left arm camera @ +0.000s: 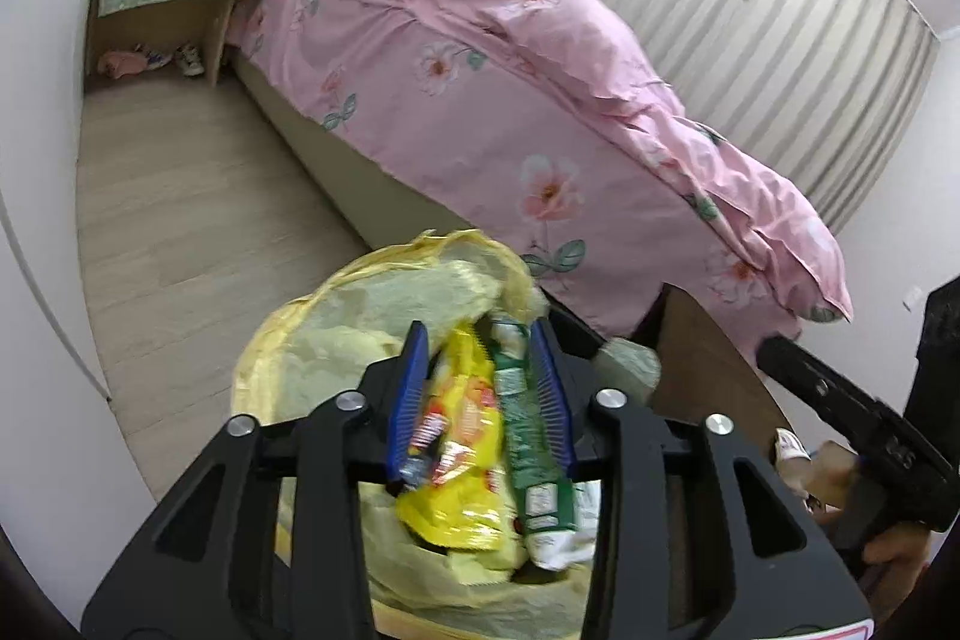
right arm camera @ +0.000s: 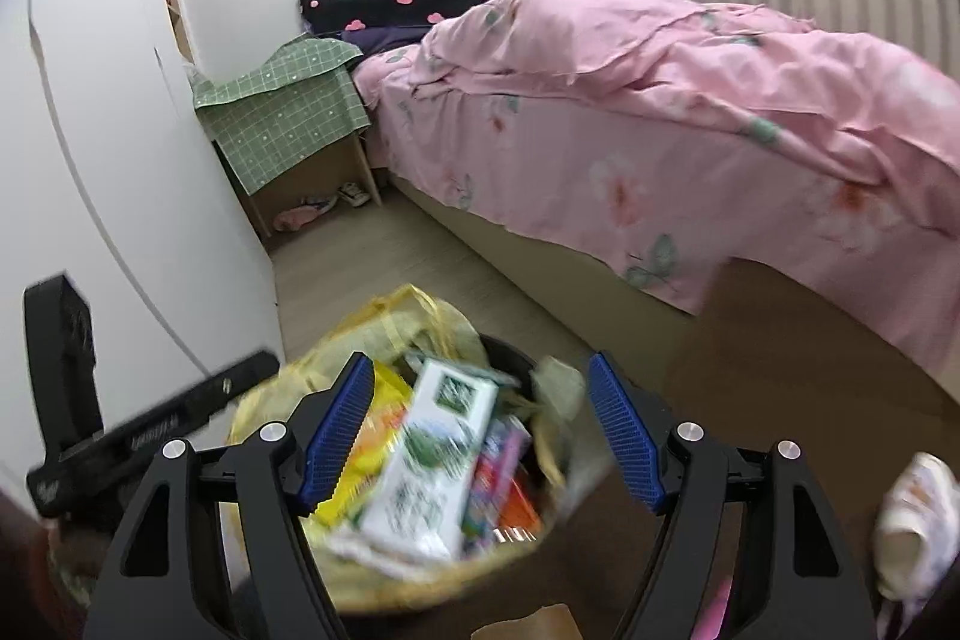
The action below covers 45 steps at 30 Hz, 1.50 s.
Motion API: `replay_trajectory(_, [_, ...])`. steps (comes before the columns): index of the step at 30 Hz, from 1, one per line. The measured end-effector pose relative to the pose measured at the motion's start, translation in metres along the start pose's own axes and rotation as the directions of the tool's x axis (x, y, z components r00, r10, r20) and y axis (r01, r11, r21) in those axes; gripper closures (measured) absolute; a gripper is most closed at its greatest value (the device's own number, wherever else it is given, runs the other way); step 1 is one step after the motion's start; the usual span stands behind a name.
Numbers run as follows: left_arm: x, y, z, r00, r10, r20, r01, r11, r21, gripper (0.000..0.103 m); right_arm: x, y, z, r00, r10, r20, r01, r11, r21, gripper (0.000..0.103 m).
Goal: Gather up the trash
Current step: 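Carry the wafer wrapper into the yellow bag while the right gripper carries the milk carton there, then open both grippers and move them back over the table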
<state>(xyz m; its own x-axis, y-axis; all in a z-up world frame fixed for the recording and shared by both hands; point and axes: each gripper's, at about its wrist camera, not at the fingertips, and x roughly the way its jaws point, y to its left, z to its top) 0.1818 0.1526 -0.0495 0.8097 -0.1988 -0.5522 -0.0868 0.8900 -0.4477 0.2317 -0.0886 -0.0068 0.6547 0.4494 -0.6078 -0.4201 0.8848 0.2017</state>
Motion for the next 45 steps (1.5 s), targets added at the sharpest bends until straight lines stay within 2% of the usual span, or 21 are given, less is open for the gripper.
replay_trajectory(2, [-0.005, -0.015, -0.002, 1.000, -0.027, 0.004, 0.026, 0.999, 0.035, 0.064, -0.021, -0.008, -0.009, 0.999, -0.032, -0.014, 0.032, 0.999, 0.002, 0.033])
replay_trajectory(4, [-0.008, -0.031, -0.005, 0.998, -0.057, -0.001, 0.057, 0.996, 0.070, 0.063, -0.048, -0.015, -0.022, 0.994, -0.106, 0.001, 0.106, 0.994, -0.023, 0.033])
replay_trajectory(7, [-0.008, -0.062, -0.015, 0.993, -0.113, -0.033, 0.116, 0.984, 0.136, 0.063, -0.089, -0.029, -0.041, 0.975, -0.217, 0.040, 0.218, 0.976, -0.028, 0.033])
replay_trajectory(12, [-0.007, -0.119, -0.042, 0.966, -0.236, -0.105, 0.256, 0.931, 0.261, 0.061, -0.150, -0.066, -0.077, 0.935, -0.350, 0.067, 0.347, 0.937, 0.042, 0.033])
replay_trajectory(15, [-0.009, -0.157, -0.062, 0.939, -0.311, -0.150, 0.345, 0.868, 0.359, 0.058, -0.177, -0.090, -0.098, 0.892, -0.448, 0.068, 0.442, 0.893, 0.085, 0.033])
replay_trajectory(18, [-0.007, -0.195, -0.083, 0.908, -0.363, -0.208, 0.419, 0.794, 0.440, 0.058, -0.198, -0.111, -0.120, 0.861, -0.507, 0.049, 0.497, 0.857, 0.135, 0.033])
replay_trajectory(22, [0.004, -0.240, -0.107, 0.862, -0.402, -0.308, 0.506, 0.698, 0.506, 0.058, -0.213, -0.130, -0.146, 0.808, -0.589, 0.021, 0.575, 0.795, 0.191, 0.033])
replay_trajectory(23, [0.010, -0.253, -0.113, 0.852, -0.401, -0.336, 0.523, 0.677, 0.518, 0.058, -0.215, -0.135, -0.152, 0.800, -0.599, 0.013, 0.584, 0.785, 0.208, 0.033])
replay_trajectory(26, [0.029, -0.289, -0.125, 0.825, -0.402, -0.398, 0.564, 0.629, 0.535, 0.058, -0.219, -0.145, -0.164, 0.801, -0.599, 0.004, 0.582, 0.779, 0.235, 0.033])
replay_trajectory(28, [0.042, -0.313, -0.133, 0.792, -0.413, -0.450, 0.609, 0.581, 0.540, 0.056, -0.227, -0.147, -0.174, 0.794, -0.607, 0.022, 0.585, 0.774, 0.244, 0.033])
replay_trajectory(29, [0.046, -0.325, -0.138, 0.786, -0.410, -0.462, 0.617, 0.557, 0.556, 0.056, -0.230, -0.147, -0.177, 0.787, -0.616, 0.029, 0.592, 0.768, 0.244, 0.033])
replay_trajectory(30, [0.053, -0.336, -0.141, 0.794, -0.400, -0.458, 0.608, 0.534, 0.588, 0.056, -0.233, -0.149, -0.180, 0.777, -0.628, 0.035, 0.603, 0.759, 0.246, 0.033])
replay_trajectory(32, [0.071, -0.357, -0.144, 0.835, -0.351, -0.424, 0.550, 0.494, 0.673, 0.056, -0.238, -0.153, -0.183, 0.768, -0.639, 0.042, 0.608, 0.748, 0.265, 0.033])
replay_trajectory(33, [0.081, -0.365, -0.145, 0.857, -0.321, -0.404, 0.515, 0.490, 0.703, 0.056, -0.240, -0.158, -0.183, 0.776, -0.629, 0.048, 0.592, 0.752, 0.289, 0.033])
replay_trajectory(34, [0.090, -0.368, -0.142, 0.873, -0.301, -0.383, 0.487, 0.501, 0.715, 0.056, -0.240, -0.161, -0.183, 0.785, -0.618, 0.052, 0.577, 0.758, 0.303, 0.033])
replay_trajectory(35, [0.098, -0.369, -0.138, 0.885, -0.285, -0.368, 0.466, 0.531, 0.708, 0.056, -0.239, -0.164, -0.181, 0.792, -0.608, 0.056, 0.565, 0.764, 0.312, 0.033])
replay_trajectory(36, [0.106, -0.369, -0.132, 0.885, -0.280, -0.372, 0.465, 0.561, 0.685, 0.056, -0.237, -0.168, -0.176, 0.798, -0.599, 0.064, 0.553, 0.770, 0.318, 0.033])
replay_trajectory(38, [0.115, -0.363, -0.120, 0.879, -0.294, -0.376, 0.475, 0.617, 0.628, 0.056, -0.228, -0.177, -0.163, 0.796, -0.601, 0.072, 0.549, 0.766, 0.334, 0.033])
replay_trajectory(40, [0.118, -0.358, -0.112, 0.878, -0.303, -0.370, 0.476, 0.638, 0.606, 0.056, -0.213, -0.193, -0.145, 0.803, -0.593, 0.063, 0.533, 0.761, 0.369, 0.033])
replay_trajectory(42, [0.122, -0.353, -0.106, 0.880, -0.302, -0.366, 0.471, 0.647, 0.599, 0.056, -0.190, -0.218, -0.123, 0.823, -0.567, 0.039, 0.501, 0.756, 0.421, 0.033])
replay_trajectory(45, [0.114, -0.335, -0.100, 0.889, -0.272, -0.368, 0.447, 0.691, 0.569, 0.056, -0.158, -0.252, -0.104, 0.802, -0.597, -0.011, 0.546, 0.725, 0.421, 0.033])
